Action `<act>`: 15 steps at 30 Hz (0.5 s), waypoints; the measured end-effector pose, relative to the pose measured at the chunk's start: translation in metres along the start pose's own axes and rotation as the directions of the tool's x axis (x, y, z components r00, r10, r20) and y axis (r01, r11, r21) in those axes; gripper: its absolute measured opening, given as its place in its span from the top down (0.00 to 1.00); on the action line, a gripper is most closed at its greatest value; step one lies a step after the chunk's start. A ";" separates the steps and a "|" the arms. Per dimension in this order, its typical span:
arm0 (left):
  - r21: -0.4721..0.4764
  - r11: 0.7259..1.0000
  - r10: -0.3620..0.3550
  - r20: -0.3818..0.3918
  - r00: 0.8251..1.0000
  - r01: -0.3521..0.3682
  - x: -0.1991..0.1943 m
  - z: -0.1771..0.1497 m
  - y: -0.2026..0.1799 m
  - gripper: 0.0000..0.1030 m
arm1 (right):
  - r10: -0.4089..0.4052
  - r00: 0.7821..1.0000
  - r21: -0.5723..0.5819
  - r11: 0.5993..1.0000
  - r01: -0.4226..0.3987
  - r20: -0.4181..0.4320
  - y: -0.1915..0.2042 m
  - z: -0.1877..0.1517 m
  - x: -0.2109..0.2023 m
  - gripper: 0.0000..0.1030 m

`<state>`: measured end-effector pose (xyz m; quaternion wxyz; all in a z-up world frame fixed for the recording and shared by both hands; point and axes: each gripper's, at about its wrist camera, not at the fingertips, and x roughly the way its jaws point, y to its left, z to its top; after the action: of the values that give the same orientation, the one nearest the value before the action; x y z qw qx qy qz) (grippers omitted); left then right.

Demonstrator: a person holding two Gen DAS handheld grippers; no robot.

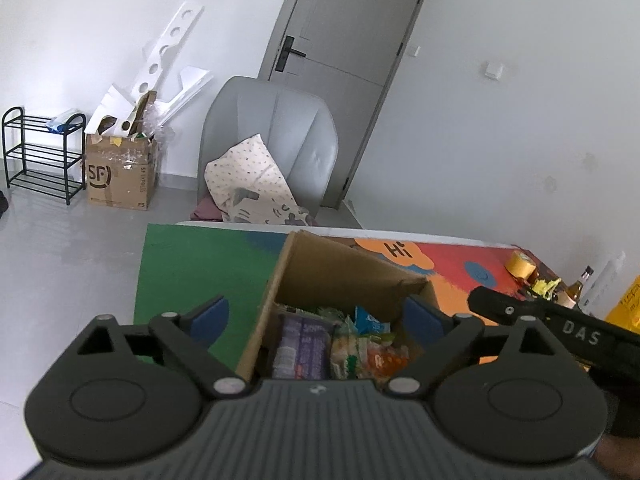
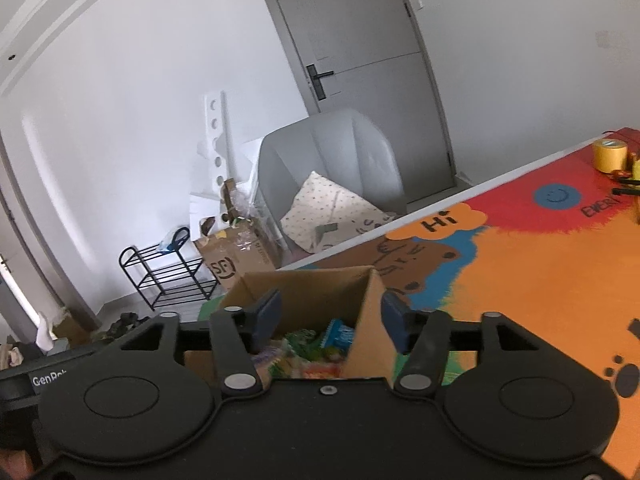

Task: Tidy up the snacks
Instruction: 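Carry both packs over the box and open both tools to drop them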

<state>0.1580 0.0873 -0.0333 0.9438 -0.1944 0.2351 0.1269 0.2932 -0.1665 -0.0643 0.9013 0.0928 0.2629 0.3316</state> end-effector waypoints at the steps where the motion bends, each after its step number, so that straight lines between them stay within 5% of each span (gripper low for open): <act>1: 0.006 1.000 0.002 -0.002 1.000 -0.002 0.000 -0.001 -0.002 0.07 | -0.008 1.000 0.002 1.000 0.008 0.003 -0.002 -0.001 -0.003 0.35; 15: 0.073 0.997 0.006 -0.010 1.000 -0.006 -0.019 -0.015 -0.020 0.00 | -0.050 0.999 0.024 0.998 0.049 0.001 -0.023 -0.013 -0.042 0.19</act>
<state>0.1426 0.0599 -0.0295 0.9487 -0.1599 0.2450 0.1202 0.2726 -0.2113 -0.0658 0.9083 0.0974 0.2681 0.3059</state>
